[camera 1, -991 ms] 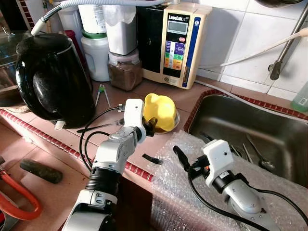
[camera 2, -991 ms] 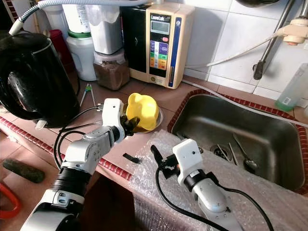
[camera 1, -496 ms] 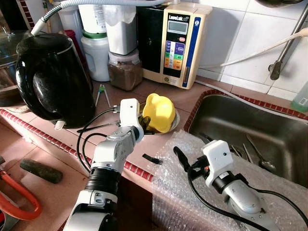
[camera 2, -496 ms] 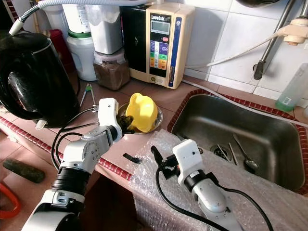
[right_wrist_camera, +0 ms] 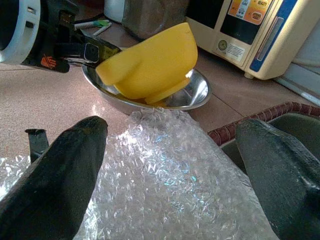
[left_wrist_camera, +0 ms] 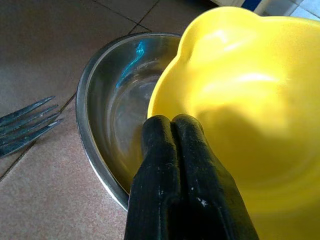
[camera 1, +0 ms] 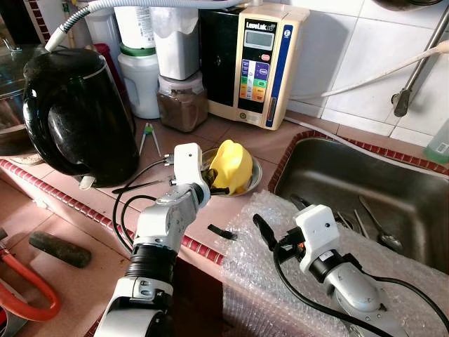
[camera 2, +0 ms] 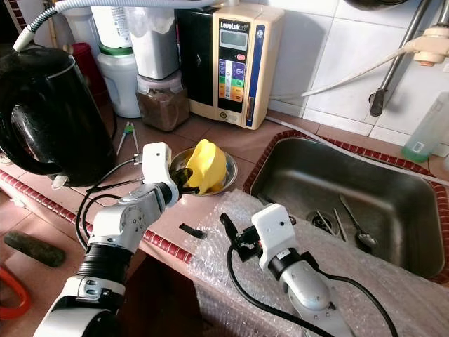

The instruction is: Kitchen organization

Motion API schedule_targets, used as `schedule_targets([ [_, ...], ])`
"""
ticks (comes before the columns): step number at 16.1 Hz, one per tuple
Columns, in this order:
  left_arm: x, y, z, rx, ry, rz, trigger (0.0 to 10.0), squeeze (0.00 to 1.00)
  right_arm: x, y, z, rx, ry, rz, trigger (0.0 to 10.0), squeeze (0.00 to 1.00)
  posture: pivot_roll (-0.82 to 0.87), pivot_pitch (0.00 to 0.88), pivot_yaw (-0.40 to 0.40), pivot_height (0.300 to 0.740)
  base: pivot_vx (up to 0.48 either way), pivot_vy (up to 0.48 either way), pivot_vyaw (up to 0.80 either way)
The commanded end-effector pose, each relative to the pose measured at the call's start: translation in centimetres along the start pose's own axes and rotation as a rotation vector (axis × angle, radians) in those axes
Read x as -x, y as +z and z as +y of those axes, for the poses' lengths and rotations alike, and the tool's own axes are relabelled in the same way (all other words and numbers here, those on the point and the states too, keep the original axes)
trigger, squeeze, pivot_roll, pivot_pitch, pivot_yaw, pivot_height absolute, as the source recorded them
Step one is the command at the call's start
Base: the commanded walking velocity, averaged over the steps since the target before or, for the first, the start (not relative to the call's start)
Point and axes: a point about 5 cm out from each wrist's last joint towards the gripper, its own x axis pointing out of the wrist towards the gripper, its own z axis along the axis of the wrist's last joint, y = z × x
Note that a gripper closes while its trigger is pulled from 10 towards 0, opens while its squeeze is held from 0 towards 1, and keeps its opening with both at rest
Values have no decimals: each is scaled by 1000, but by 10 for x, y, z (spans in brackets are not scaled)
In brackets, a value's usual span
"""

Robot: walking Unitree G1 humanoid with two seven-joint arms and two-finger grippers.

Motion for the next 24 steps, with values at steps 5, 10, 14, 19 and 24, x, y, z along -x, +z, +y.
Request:
schedule_targets([
  [5,7,46,-11,65,-47,-294,0,0,-3,2,-2,9,-5,-13,10000,1000,44,0,28,740,0,0,0],
  [10,17,56,-30,72,-261,-398,1725,0,-3,1,-3,14,-2,-13,10000,1000,44,0,26,740,0,0,0],
  [14,29,57,-46,21,-434,-455,10000,1000,-4,0,-2,23,5,-8,10000,1000,50,0,23,740,0,0,0],
  [19,36,49,-56,-204,-583,-441,10000,1000,-3,-1,-1,25,5,-6,10000,1000,49,0,23,740,0,0,0],
  [24,31,31,-43,-296,-526,-400,10000,1000,-2,2,0,14,13,-23,10000,1000,45,0,23,740,0,0,0],
])
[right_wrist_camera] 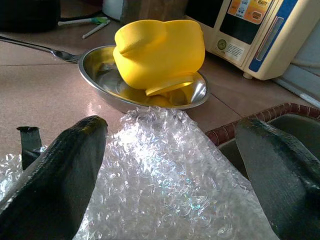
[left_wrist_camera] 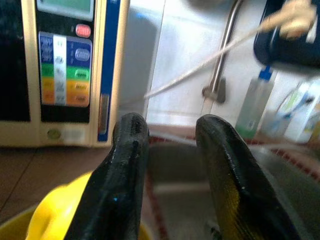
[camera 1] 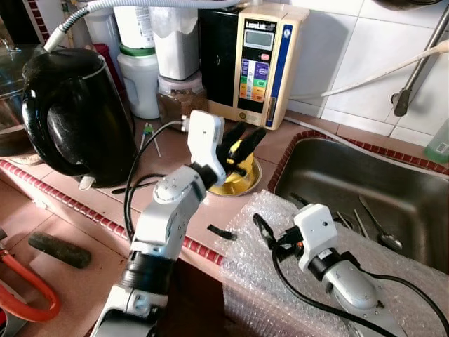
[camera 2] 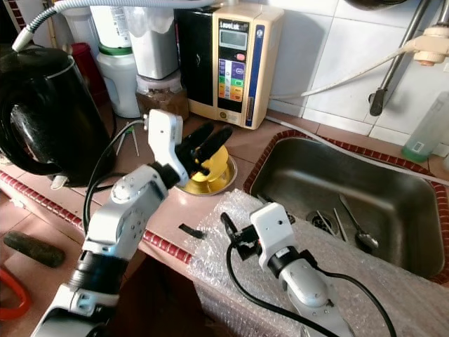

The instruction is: Kitchen organization

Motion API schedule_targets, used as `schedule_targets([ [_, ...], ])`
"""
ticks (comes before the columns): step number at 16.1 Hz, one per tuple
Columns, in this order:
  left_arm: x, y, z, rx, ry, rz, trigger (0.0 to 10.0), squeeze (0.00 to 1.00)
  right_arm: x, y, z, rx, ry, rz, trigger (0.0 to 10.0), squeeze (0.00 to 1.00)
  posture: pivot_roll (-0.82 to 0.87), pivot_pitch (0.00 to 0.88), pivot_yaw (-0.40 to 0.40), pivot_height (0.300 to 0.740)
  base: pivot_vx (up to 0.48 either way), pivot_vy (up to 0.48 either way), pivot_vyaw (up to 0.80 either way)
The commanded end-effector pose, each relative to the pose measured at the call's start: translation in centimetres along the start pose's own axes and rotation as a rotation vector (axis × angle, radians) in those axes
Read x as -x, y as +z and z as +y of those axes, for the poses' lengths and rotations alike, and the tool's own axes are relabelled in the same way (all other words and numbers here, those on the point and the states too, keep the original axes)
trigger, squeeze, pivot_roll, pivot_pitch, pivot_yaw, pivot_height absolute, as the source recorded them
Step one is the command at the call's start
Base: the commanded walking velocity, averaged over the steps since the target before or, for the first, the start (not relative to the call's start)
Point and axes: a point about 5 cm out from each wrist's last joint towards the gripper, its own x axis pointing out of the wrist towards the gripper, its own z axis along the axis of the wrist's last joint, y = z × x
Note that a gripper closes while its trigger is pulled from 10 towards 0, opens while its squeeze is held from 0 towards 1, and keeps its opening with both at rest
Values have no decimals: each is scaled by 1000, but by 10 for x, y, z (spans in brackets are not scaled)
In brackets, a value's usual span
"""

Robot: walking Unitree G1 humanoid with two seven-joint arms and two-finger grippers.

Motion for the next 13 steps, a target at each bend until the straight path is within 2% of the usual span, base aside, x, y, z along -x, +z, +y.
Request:
schedule_targets([
  [1,2,-7,-1,-27,-14,28,10000,1000,2,5,1,-6,12,-26,10000,1000,45,0,23,740,0,0,0],
  [4,6,-15,4,-78,11,62,10000,1000,2,6,2,-2,15,-26,10000,1000,42,0,19,740,0,0,0],
  [5,7,-19,6,-60,13,74,10000,1000,3,6,1,-1,18,-23,10000,1000,38,0,14,740,0,0,0],
  [6,6,-20,6,0,14,70,10000,1000,4,5,1,1,22,-17,10000,1000,37,0,12,740,0,0,0],
  [8,3,-16,5,37,15,52,10000,1000,5,5,1,2,23,-14,10000,1000,33,0,13,740,0,0,0],
  [13,-2,-25,-2,36,-26,104,10000,1000,6,5,3,4,26,-11,10000,1000,26,0,17,740,0,0,0],
])
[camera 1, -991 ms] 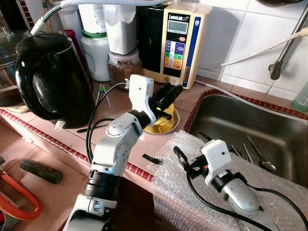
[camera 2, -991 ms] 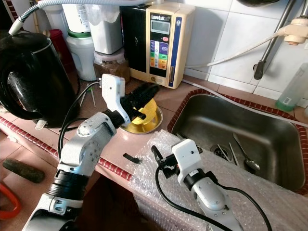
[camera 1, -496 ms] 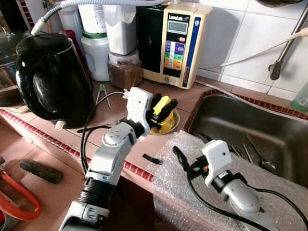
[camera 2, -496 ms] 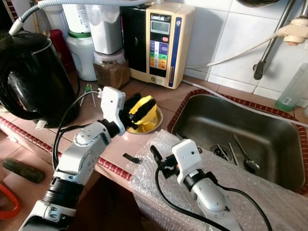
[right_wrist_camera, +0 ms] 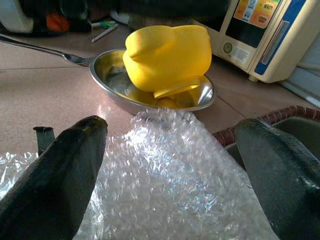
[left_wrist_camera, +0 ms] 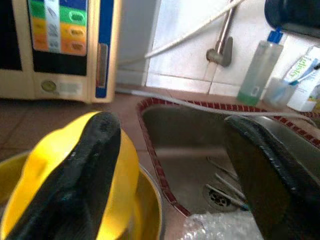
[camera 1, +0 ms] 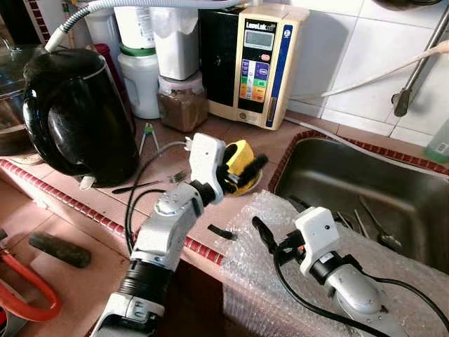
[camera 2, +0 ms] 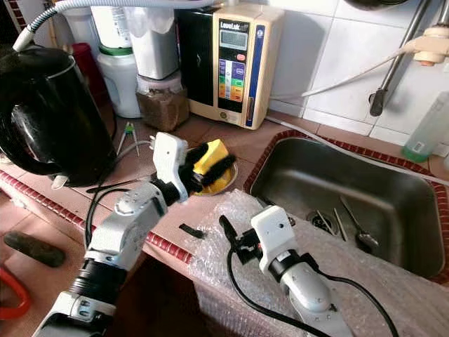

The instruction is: Kitchen organization

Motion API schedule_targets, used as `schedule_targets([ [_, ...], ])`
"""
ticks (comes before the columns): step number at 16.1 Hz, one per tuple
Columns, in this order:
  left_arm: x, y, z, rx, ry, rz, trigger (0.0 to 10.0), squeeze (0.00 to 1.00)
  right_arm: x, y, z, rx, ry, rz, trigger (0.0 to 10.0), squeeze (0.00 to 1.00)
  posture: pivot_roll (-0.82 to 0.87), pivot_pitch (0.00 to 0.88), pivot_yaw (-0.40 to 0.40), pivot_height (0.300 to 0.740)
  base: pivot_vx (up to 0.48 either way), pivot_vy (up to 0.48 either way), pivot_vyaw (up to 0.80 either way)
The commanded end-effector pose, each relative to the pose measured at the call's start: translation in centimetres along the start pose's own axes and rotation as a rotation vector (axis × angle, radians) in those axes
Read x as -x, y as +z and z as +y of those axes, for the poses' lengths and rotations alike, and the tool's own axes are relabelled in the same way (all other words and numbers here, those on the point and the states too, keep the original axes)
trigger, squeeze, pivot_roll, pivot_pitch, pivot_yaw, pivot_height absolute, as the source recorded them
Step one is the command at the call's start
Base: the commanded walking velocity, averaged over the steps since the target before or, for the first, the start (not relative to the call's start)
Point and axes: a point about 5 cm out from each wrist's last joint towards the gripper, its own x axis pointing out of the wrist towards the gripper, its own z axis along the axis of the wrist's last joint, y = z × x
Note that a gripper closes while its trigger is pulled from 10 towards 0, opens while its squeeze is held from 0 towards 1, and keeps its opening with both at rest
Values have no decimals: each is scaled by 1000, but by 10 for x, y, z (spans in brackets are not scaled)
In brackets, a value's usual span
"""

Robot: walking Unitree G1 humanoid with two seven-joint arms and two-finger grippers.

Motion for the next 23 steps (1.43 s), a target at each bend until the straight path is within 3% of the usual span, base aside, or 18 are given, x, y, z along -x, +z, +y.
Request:
schedule_targets([
  [1,-5,4,-3,-14,-20,2,10000,1000,1,2,2,5,7,-3,10000,1000,26,0,17,740,0,0,0],
  [4,-10,4,-5,-7,-17,0,10000,1000,1,2,3,4,9,-2,10000,1000,25,0,17,740,0,0,0],
  [7,-11,-2,-6,-54,6,40,10000,1000,0,2,3,4,11,0,10000,1000,27,0,17,740,0,0,0],
  [8,-12,-2,3,-58,77,38,10000,365,0,2,4,5,12,0,10000,1000,25,0,18,740,0,0,0],
  [9,-11,0,11,-68,135,27,10000,0,1,2,4,6,11,0,10000,1000,22,0,18,740,0,0,0],
  [10,-11,3,21,-85,213,4,10000,0,1,2,3,6,9,1,10000,1000,20,0,20,740,0,0,0],
  [14,-9,10,31,-83,291,-29,10000,0,2,1,5,5,11,4,10000,1000,22,0,20,740,0,0,0],
  [20,-11,-9,20,-79,158,61,10000,0,1,0,5,4,13,4,10000,1000,30,0,22,740,0,0,0],
  [23,-11,-12,19,-92,147,88,10000,0,1,0,6,3,12,3,10000,1000,28,0,24,740,0,0,0],
])
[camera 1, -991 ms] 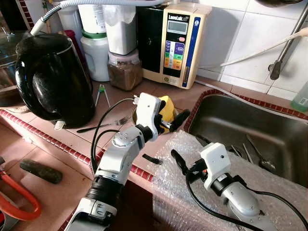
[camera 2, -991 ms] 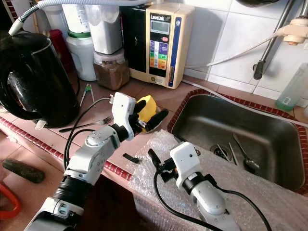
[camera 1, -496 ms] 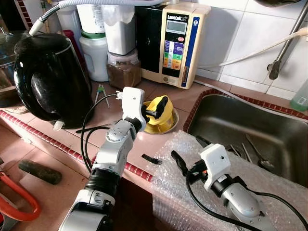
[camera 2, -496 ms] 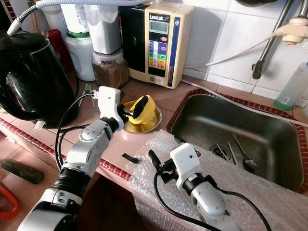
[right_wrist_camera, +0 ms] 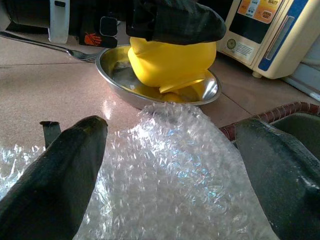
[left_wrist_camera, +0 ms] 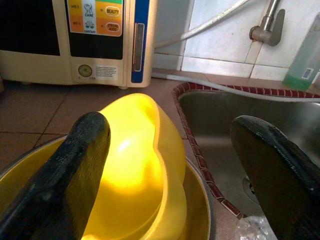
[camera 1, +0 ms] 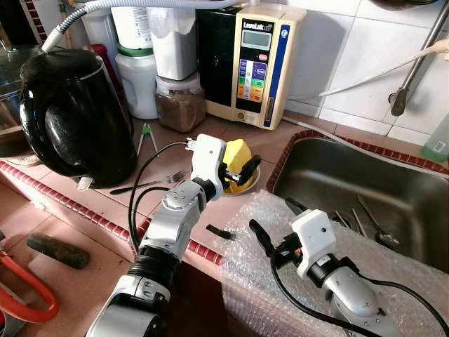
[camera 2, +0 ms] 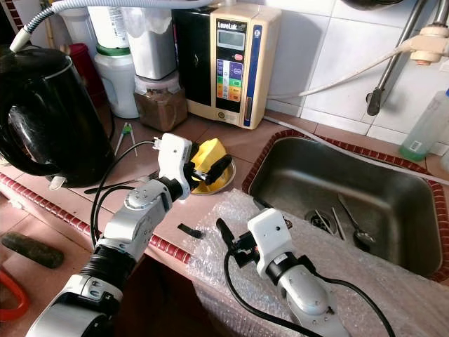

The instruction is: Kitchen organization

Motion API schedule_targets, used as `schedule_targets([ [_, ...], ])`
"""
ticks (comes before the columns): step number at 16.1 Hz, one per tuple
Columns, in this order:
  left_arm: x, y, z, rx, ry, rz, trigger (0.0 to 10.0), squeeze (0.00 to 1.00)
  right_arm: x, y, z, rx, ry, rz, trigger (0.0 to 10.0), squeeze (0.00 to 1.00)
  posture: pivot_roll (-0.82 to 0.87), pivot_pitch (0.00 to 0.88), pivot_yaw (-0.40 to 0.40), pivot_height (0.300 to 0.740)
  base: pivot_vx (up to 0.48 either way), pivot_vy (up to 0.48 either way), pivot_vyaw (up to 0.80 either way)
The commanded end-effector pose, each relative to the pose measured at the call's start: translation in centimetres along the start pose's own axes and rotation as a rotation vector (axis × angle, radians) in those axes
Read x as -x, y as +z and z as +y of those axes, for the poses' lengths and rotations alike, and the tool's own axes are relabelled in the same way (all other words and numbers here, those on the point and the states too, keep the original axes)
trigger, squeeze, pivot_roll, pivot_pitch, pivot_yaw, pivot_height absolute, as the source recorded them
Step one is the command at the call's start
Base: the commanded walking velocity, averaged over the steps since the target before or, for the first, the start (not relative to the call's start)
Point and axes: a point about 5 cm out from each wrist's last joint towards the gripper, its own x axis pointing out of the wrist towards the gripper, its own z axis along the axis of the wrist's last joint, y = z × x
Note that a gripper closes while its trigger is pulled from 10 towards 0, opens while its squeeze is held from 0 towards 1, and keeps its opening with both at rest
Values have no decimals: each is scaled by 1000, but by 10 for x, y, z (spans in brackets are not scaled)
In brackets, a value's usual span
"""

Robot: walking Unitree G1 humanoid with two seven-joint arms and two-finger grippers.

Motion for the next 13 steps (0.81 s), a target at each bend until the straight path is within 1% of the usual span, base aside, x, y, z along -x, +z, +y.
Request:
schedule_targets([
  [1,0,-4,0,-19,0,25,10000,0,1,3,1,6,-1,-8,10000,1000,28,0,24,740,0,0,0],
  [3,0,-5,3,-21,20,31,10000,0,1,3,0,5,-3,-7,10000,1000,26,0,25,740,0,0,0],
  [4,0,-6,3,-20,18,38,6980,0,1,3,0,4,-2,-6,10000,1000,26,0,24,740,0,0,0],
  [5,1,-8,3,-14,12,50,0,0,1,3,1,4,-1,-6,10000,1000,26,0,24,740,0,0,0],
  [7,2,-12,1,3,-14,78,0,0,1,3,1,4,-1,-5,10000,1000,27,0,23,740,0,0,0],
  [13,2,-14,-2,36,-27,85,0,0,1,2,1,2,1,-5,10000,1000,30,0,23,740,0,0,0],
])
